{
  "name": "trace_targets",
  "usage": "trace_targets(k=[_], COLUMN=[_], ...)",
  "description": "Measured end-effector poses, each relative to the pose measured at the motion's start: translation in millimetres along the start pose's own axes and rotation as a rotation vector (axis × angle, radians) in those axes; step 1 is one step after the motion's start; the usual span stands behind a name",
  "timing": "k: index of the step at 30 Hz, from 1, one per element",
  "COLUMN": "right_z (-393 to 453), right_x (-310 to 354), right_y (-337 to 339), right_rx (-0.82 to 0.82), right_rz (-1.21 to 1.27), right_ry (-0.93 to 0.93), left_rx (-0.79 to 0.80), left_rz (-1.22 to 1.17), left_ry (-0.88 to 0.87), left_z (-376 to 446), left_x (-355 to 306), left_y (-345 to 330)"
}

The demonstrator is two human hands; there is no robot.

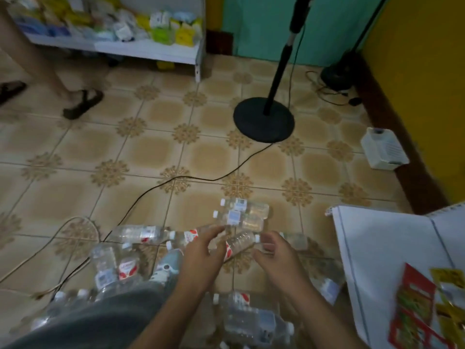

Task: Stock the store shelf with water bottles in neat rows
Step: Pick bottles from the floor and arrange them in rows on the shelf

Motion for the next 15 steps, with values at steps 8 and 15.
trace_targets(k=[8,15], right_z=[160.0,243.8], right_x=[-87.4,-153.1], right_y=[-100.7,-164.1], right_rx=[0.209,0.553], right_rz=[-0.676,-1.193], right_ry=[0.203,0.306], left_rx=[0.126,0.268], left_rz=[0.027,0.049], left_ry=[0.316,0.472], left_z=[86.6,98.8], left_x=[129.7,218.3], left_y=[-61.0,-119.2])
Point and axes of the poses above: each hand's wrist, its own z-axis towards the middle knuckle, its own y-axis out of the back of the hand, x = y × z, the point moved 1 cm from there along z, towards the middle knuckle, and after that the axes turned 3 degrees about x, right-handed, at the moved point
